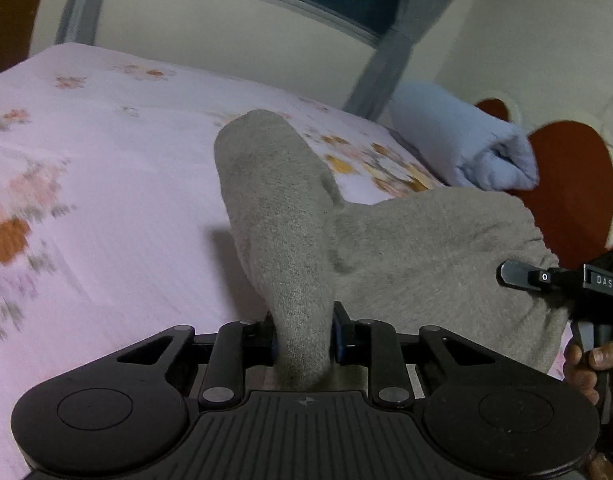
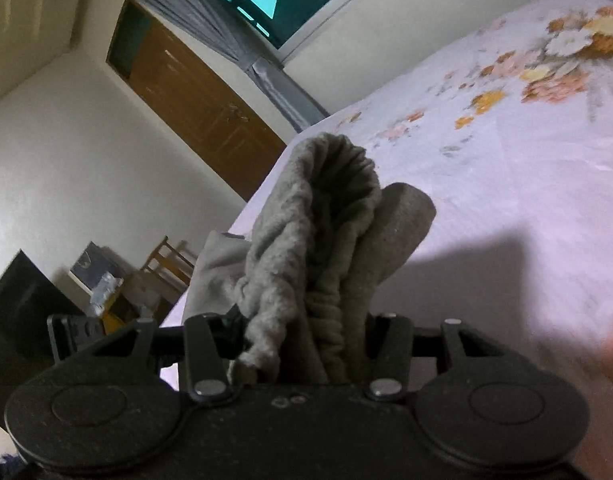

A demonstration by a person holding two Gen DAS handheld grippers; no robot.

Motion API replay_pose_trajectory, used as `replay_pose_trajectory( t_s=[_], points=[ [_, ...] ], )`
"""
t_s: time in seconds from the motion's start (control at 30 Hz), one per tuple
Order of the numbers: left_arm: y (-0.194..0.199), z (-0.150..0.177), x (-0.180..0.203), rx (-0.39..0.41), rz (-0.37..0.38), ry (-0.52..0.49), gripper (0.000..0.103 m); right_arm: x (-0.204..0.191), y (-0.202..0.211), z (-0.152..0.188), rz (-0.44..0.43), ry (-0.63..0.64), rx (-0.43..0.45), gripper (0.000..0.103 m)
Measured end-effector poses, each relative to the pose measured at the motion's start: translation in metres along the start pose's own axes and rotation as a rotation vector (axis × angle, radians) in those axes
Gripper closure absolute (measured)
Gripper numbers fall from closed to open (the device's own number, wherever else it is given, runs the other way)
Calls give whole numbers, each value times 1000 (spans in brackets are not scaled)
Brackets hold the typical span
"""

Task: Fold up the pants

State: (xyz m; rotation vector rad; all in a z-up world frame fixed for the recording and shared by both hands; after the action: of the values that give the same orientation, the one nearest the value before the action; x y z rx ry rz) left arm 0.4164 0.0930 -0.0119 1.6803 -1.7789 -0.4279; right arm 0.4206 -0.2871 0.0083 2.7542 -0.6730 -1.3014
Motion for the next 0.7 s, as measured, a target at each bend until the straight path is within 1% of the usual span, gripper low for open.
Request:
replay_pose_trajectory(
  t_s=[0.1,0.17,0.2,0.23,0.27,0.3,0.33,0.37,0.4,0.47,0.53,0.57,0.6,0.63,0.7],
  points=[
    [-31,-15,-21,-23,-15,23,78,30,-25,-10,-14,-54,-4,62],
    [-60,-15,-33,-68,-14,46,77,60,-41,-10,9,-119,-5,62],
    [-75,-12,-38,-89,-22,62,65,75,-47,-9,30,-151,-15,60],
    [-89,-5,-43,-104,-40,71,52,96,-51,-3,93,-194,-19,58],
    [-100,1,-46,-105,-77,68,28,116,-51,2,137,-251,-17,57],
    [-103,5,-45,-74,-96,51,15,131,-45,7,92,-304,10,57],
    [-103,8,-43,-51,-119,31,10,134,-40,8,61,-309,26,58],
    [-101,10,-42,-37,-151,17,4,133,-36,10,57,-295,29,57],
    [-98,12,-43,-25,-177,5,0,129,-31,10,57,-277,25,55],
    [-85,15,-47,-1,-195,-11,0,125,-18,10,62,-261,39,52],
    [-74,15,-51,12,-229,-13,0,117,-4,10,90,-221,36,46],
    [-68,11,-53,23,-255,-24,0,113,5,9,123,-202,61,39],
    [-63,7,-55,39,-281,-40,0,107,16,6,179,-180,95,36],
    [-57,5,-52,61,-300,-56,0,101,26,1,212,-159,128,36],
    [-50,-9,-46,105,-335,-83,0,81,37,-8,250,-80,186,36]
  ],
)
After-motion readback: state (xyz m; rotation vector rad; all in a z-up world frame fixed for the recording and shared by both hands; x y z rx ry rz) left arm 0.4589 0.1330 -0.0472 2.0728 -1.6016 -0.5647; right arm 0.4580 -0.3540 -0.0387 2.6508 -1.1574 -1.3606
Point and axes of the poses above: each gripper's, at about its wrist camera, not at the fingertips, and y roughly against the way its jaws point, x to its right, z to its underside, the point moved 2 cm from there along -y, roughly the way its jaws point, and after that the axes turned 15 degrees about -z, right-handed, at the moved point
